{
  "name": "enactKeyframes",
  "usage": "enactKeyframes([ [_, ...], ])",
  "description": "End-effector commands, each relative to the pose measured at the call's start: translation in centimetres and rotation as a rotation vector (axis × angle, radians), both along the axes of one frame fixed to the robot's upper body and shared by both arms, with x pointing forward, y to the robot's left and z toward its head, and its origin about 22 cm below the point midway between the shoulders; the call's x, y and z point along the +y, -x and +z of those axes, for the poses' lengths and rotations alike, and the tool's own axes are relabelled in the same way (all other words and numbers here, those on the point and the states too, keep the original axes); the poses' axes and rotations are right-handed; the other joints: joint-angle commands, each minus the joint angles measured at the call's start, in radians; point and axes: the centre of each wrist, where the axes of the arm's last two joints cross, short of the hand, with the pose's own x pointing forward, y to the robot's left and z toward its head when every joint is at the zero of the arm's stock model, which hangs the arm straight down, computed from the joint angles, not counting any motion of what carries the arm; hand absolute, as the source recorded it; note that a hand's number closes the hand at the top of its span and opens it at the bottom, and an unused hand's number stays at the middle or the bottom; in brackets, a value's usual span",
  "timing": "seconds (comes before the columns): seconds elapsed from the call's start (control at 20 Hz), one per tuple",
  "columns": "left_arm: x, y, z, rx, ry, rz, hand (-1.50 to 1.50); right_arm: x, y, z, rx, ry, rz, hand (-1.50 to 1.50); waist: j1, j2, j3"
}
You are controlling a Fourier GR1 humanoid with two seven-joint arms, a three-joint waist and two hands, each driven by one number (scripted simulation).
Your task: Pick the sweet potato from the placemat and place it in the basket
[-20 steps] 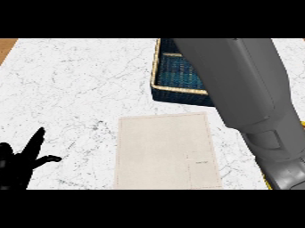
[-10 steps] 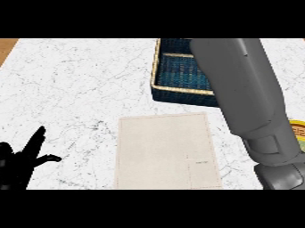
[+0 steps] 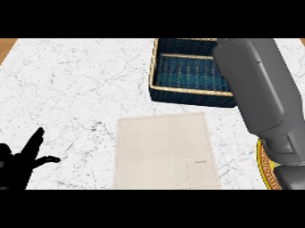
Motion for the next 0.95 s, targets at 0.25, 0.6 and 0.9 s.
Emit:
enactKeyframes([
  [0.25, -1.4, 0.2, -3.4, 0.072, 0.077, -0.040, 0.00, -3.1, 1.5, 1.8, -0.091, -0.016, -0.014, -1.50, -0.011, 0.007, -0.022],
  [0.6, -2.8, 0.2, -3.0, 0.071, 0.086, -0.045, 0.00, -7.1, 3.5, 4.0, -0.171, -0.168, -0.116, -1.50, -0.022, 0.004, -0.021],
  [0.9, -1.6, 1.2, -3.0, 0.093, 0.089, -0.010, 0.00, -12.3, 7.3, 4.6, -0.164, -0.140, -0.171, -1.50, -0.050, -0.005, -0.021],
])
